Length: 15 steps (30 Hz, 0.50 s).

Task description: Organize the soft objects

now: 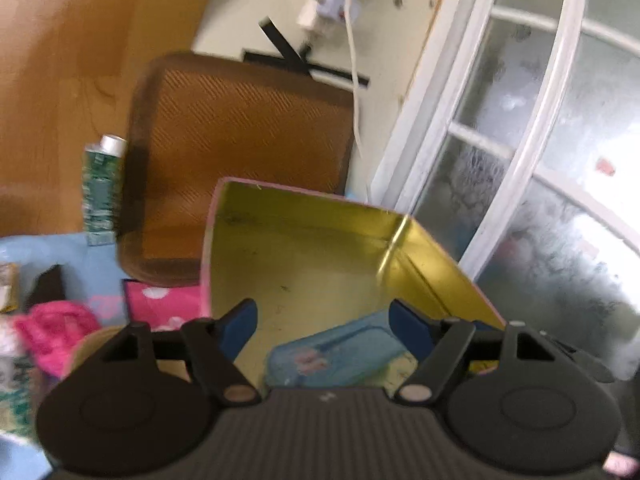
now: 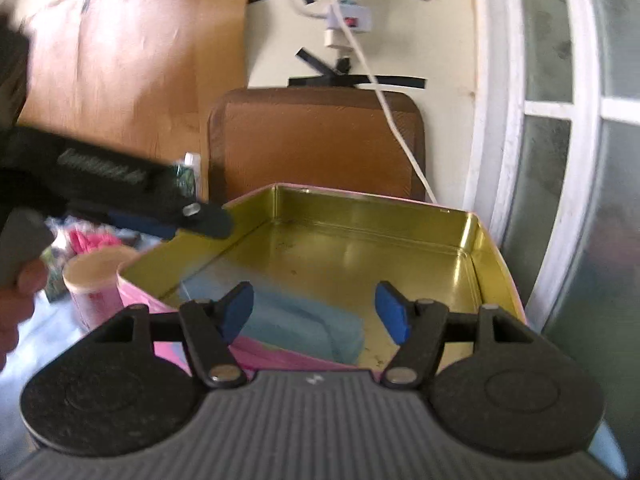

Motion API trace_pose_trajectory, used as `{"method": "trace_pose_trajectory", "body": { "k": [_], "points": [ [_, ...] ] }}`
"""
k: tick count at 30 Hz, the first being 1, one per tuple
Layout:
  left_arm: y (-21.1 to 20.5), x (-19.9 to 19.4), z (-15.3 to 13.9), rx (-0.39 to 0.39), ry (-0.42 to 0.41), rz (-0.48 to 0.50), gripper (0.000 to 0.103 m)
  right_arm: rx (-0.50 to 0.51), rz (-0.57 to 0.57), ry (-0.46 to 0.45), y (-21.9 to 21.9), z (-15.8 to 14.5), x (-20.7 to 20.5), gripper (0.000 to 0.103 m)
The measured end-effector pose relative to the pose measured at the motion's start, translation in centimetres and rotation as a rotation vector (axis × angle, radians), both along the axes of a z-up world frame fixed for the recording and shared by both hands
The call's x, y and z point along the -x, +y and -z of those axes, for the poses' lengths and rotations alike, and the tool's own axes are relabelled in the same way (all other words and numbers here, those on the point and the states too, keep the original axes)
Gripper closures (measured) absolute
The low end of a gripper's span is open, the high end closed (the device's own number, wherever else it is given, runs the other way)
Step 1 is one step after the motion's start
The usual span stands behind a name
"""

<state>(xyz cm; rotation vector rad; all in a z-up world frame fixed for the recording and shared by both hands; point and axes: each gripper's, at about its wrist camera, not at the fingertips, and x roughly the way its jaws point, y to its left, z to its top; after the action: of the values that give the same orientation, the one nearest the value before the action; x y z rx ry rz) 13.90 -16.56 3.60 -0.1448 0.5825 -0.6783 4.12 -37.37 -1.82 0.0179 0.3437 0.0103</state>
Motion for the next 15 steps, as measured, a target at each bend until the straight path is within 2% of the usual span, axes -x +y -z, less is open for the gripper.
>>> {"method": "trace_pose_trajectory", "body": {
  "k": [2, 4, 6, 9, 11, 15],
  "points": [
    [3.2, 1.2, -0.5, 0.035, -0.011, -0.019, 0.027, -0.044, -0.004, -0.023, -0.3, -0.3, 0.8, 0.034],
    [6.7, 2.6, -0.7, 0.029, -0.04, -0.068, 0.027, -0.065, -0.018, -0.036, 0.3, -0.5, 1.2, 0.034],
    [9.8, 4.2, -0.5, -0.014, -0.072, -0.139, 0.026, -0.095, -0.052, -0.049, 1.5, -0.8, 1.5, 0.034],
    [14.5, 7.0, 1.1, -0.132, -0.128, -0.272, 0.026, -0.122, -0.141, -0.073, 4.7, -1.2, 1.6, 0.034],
    [17.1, 8.1, 2.3, -0.163, -0.115, -0.323, 0.026, -0.123, -0.213, -0.065, 7.3, -1.2, 1.4, 0.034],
    [21.6, 9.2, 4.7, -0.137, -0.055, -0.384, 0.028, -0.082, -0.345, -0.029, 13.3, -0.7, -0.6, 0.036]
  ]
}}
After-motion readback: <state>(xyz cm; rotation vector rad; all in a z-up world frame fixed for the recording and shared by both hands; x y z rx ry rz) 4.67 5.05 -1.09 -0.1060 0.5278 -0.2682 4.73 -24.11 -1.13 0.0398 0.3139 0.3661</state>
